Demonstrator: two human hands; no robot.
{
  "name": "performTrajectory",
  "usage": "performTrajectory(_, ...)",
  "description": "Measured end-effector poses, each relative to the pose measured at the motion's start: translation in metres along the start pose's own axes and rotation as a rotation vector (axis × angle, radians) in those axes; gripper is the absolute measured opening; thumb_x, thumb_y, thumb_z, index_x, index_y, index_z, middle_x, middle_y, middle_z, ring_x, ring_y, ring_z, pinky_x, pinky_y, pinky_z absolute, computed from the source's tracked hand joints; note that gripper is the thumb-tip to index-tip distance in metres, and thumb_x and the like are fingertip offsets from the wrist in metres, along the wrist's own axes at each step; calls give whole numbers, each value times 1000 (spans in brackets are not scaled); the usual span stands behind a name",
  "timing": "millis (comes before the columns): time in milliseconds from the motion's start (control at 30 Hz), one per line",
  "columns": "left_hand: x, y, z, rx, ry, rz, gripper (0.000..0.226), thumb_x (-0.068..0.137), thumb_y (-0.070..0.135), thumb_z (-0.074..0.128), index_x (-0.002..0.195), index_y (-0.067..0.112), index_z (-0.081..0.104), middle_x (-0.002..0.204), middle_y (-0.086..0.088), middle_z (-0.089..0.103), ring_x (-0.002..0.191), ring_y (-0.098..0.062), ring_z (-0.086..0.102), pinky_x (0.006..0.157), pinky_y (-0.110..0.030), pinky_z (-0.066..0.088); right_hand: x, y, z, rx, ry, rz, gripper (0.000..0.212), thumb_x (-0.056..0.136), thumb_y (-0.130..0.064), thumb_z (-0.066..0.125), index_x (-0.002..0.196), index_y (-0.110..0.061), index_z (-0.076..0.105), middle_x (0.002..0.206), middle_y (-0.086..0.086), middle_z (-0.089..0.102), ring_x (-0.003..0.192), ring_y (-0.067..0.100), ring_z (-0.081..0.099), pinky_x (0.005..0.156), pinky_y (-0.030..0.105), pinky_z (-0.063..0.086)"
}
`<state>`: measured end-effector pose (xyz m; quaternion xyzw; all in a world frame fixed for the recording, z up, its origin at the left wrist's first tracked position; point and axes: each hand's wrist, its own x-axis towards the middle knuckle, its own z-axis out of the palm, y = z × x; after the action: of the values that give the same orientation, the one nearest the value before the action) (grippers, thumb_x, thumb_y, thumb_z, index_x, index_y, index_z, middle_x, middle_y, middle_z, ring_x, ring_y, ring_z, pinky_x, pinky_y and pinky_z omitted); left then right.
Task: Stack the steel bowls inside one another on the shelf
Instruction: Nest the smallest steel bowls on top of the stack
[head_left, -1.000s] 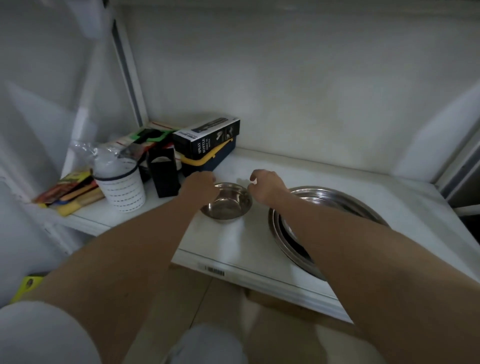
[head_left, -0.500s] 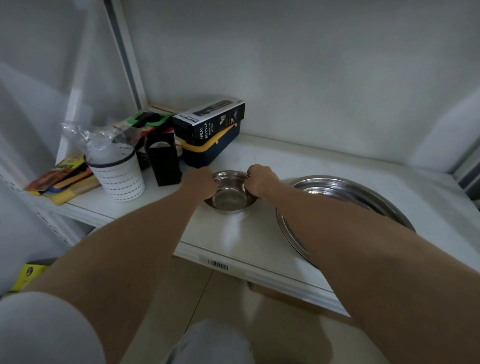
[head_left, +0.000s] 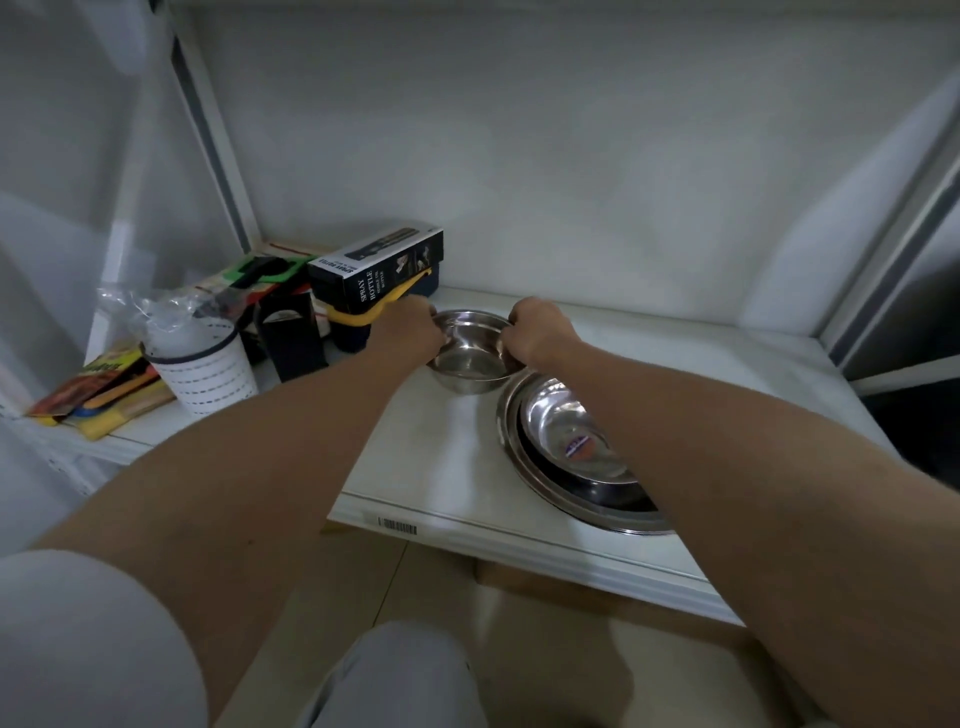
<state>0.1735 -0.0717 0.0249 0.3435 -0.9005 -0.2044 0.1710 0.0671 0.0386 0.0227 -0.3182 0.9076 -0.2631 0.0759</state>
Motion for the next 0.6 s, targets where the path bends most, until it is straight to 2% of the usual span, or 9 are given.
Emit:
performTrajectory(133,-10,43,9,-50,-45,31,29,89,12,57,115,6,68,113,-15,69,106,-29,63,77,-30,45,-14,30,-35,2,66,62,34,84,-15,54,115,-6,64,116,16,65,107,33,61,81,32,47)
performTrajectory(267,-15,82,27,-69,-79,60,30,84,10,56,109,7,71,109,-15,70,102,-31,65,84,-35,53,-25,64,-59,-19,100,129,36,83,-17,56,117,-7,63,118,16,65,108,33,61,80,32,46)
performTrajectory(433,-23,113,52,-56,-157,96,37,82,12,55,117,12,67,119,-14,66,107,-33,62,89,-37,52,-42,104,-73,-27,76,196,37,80,-18,57,115,-8,64,116,15,66,102,32,62,75,30,46)
performTrajectory(533,-28,119,70,-7,-202,117,38,83,13,57,120,12,65,123,-14,64,111,-34,61,94,-39,52,-49,122,-72,-48,26,226,32,79,-15,58,109,-5,66,104,16,67,87,32,65,69,32,53)
performTrajectory(600,-31,118,79,37,-230,137,34,85,12,56,118,10,65,119,-14,64,107,-34,62,92,-41,53,-52,130,-70,-50,-2,233,27,82,-10,55,105,-2,66,96,17,68,81,32,68,71,37,59)
